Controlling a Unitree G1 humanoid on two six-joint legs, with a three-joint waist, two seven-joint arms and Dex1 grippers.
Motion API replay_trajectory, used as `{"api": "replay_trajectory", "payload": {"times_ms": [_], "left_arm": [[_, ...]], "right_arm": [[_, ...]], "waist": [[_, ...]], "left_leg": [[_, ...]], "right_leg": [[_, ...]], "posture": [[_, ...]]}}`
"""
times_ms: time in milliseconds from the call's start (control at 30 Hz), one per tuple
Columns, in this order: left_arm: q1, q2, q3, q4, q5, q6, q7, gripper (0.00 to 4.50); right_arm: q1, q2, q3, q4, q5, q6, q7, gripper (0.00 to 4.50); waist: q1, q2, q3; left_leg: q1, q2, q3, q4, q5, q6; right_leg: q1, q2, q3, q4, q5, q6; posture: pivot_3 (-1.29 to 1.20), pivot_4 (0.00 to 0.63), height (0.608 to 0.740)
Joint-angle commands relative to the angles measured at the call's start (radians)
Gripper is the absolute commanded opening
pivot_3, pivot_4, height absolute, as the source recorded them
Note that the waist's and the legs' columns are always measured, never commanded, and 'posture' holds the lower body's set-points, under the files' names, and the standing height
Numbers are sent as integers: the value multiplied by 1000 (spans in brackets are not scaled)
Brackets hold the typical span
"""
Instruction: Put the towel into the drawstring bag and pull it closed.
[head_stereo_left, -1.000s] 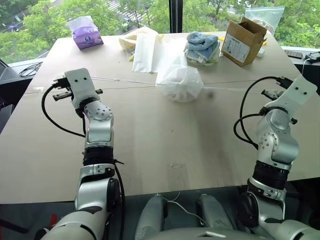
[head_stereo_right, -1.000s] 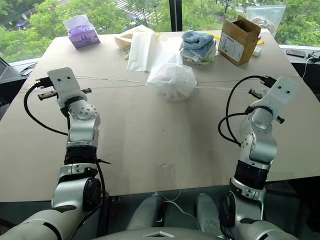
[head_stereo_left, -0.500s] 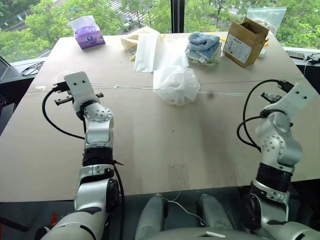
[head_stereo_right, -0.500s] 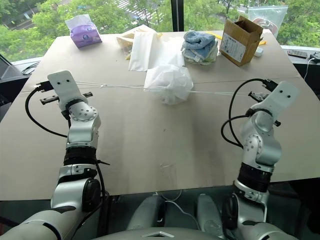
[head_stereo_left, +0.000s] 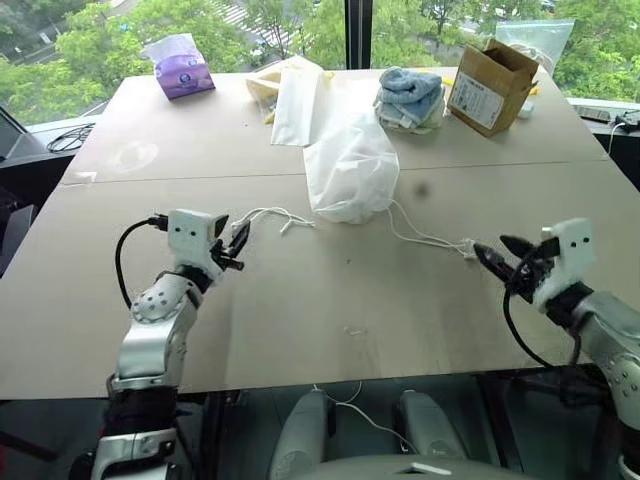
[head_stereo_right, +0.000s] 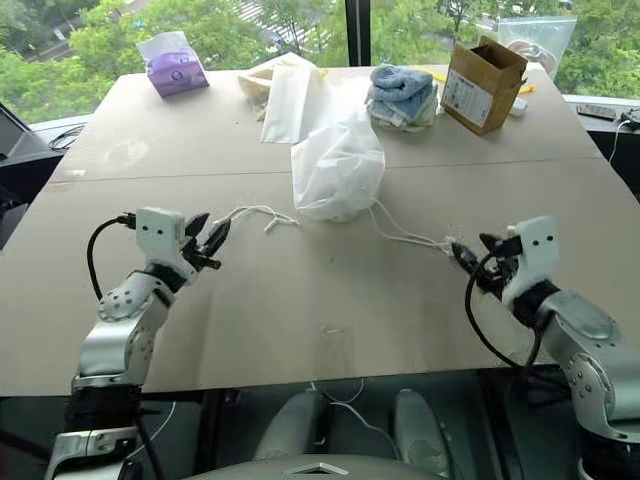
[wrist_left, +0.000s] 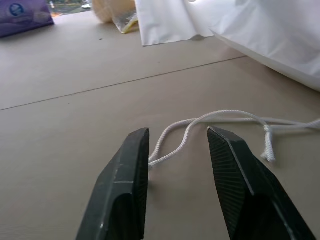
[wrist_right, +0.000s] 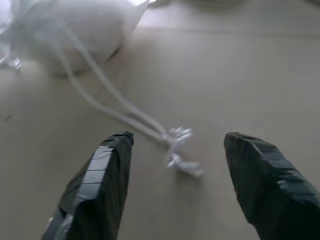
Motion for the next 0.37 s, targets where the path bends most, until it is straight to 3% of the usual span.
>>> {"api": "replay_trajectory", "payload": {"times_ms": [33, 167, 267, 367], "left_arm": [[71, 57, -1, -84, -43, 33, -119, 3719], [242, 118, -32, -234, -155, 116, -298, 3719], [276, 127, -34, -271, -159, 128, -323, 3719], [270, 114, -26, -272, -144, 122, -303, 3719]], "right_arm": [[89, -58, -8, -39, -18, -117, 151, 3776], [200, -47, -13, 51, -81, -416, 350, 3776], [227, -66, -18, 57, -29, -428, 435, 3776], [223, -83, -24, 62, -24, -427, 455, 3776]], "waist": [[1, 0, 0], [3, 0, 0], [8, 0, 1], [10, 2, 2]], "left_leg": [[0, 0, 0, 0, 0, 0], [0, 1, 0, -1, 0, 0], [3, 1, 0, -1, 0, 0], [19, 3, -4, -4, -1, 0]], "right_leg": [[0, 0, 0, 0, 0, 0], [1, 0, 0, -3, 0, 0], [6, -1, -1, -5, 0, 0], [26, 0, -4, -15, 0, -1]], "posture": [[0, 150, 740], [0, 150, 740], [0, 150, 740], [0, 150, 740]]}}
